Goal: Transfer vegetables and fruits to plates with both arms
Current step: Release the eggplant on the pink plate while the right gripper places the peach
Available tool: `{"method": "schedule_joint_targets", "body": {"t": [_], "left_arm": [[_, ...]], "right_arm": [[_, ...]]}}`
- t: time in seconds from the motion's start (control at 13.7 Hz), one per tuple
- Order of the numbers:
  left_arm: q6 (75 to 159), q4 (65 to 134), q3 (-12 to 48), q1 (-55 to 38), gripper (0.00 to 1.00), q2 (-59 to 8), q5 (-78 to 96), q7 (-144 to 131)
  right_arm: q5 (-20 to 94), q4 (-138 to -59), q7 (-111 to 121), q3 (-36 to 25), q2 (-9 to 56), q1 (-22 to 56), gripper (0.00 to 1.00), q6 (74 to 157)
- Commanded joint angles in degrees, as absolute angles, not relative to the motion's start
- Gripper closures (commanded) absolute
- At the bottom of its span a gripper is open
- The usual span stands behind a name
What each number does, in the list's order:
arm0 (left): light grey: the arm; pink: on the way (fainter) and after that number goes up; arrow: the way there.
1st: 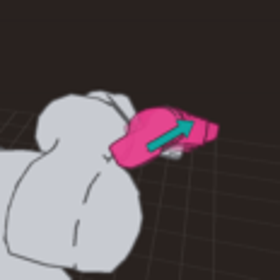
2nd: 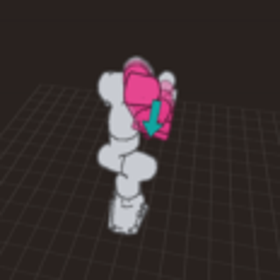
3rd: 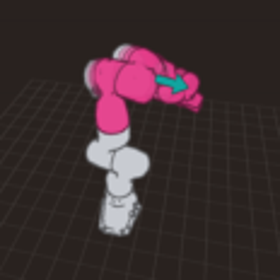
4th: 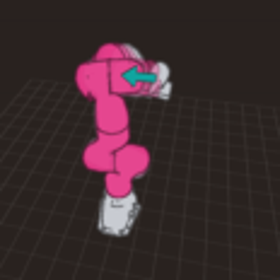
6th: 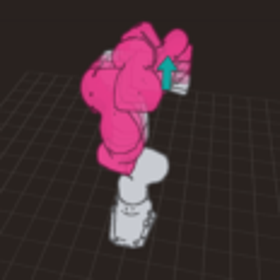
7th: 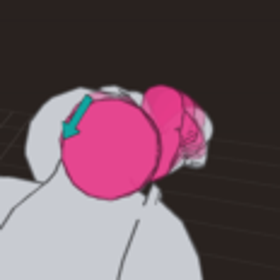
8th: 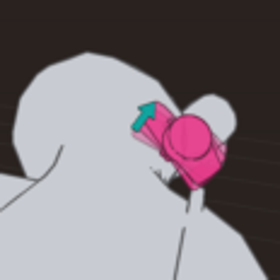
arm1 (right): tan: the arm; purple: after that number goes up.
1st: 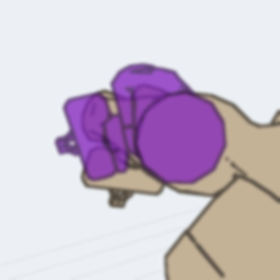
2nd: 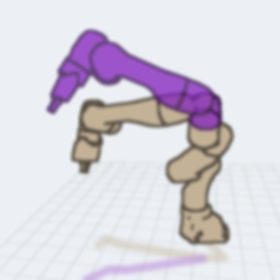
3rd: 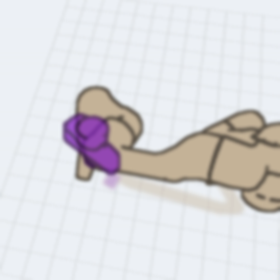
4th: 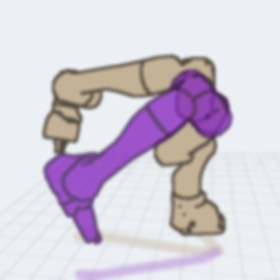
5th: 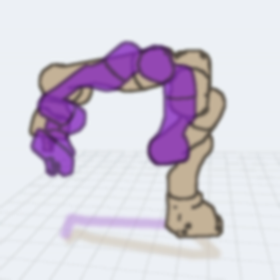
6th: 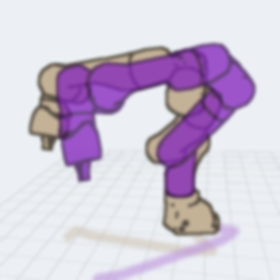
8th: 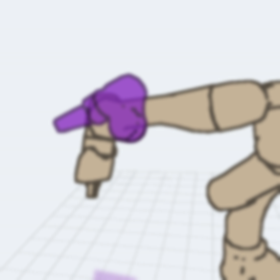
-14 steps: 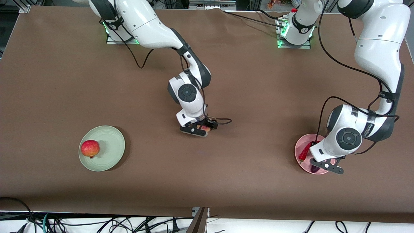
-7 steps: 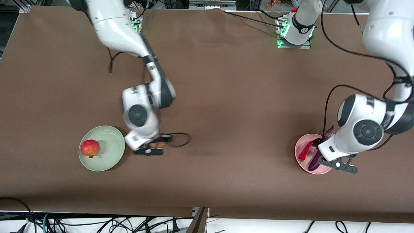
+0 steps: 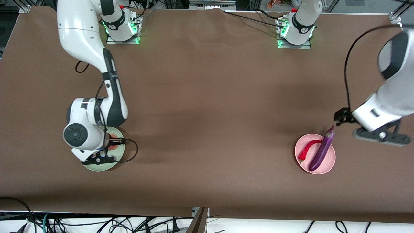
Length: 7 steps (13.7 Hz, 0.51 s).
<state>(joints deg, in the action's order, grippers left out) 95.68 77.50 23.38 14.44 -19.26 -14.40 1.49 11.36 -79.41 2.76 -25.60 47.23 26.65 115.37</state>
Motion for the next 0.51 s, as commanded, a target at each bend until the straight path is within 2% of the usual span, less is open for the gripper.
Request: {"method": "schedule_joint_targets", "body": {"t": [0.0,0.07,0.15,0.22,0.29,0.44], "left_arm": [[95.4,80.1,14.7,11.6,0.00,-13.6,-4.6,2.5],[95.4,81.1,7.9,6.6,0.00,-11.8,-1.4,2.5],[95.4,83.7,3.6,3.5,0.00,-9.3,-1.0,2.5],[95.9,87.7,2.3,2.5,0.00,-6.6,-0.7,2.5],[97.0,92.1,2.2,2.3,0.00,-3.0,-0.9,2.5],[102.2,101.1,2.1,-0.7,0.00,3.2,-1.4,1.7]], "right_arm": [[11.8,-80.5,4.6,-24.8,47.8,24.9,1.00,117.5],[11.9,-80.6,4.4,-24.8,48.5,24.9,1.00,118.7],[12.1,-80.7,4.0,-24.8,49.0,24.8,0.87,119.9],[12.9,-80.6,3.9,-24.8,49.3,24.8,0.47,120.2],[14.3,-80.4,3.8,-24.8,49.3,24.8,0.00,120.2],[16.6,-79.9,4.7,-24.9,48.3,24.8,0.00,119.3]]}}
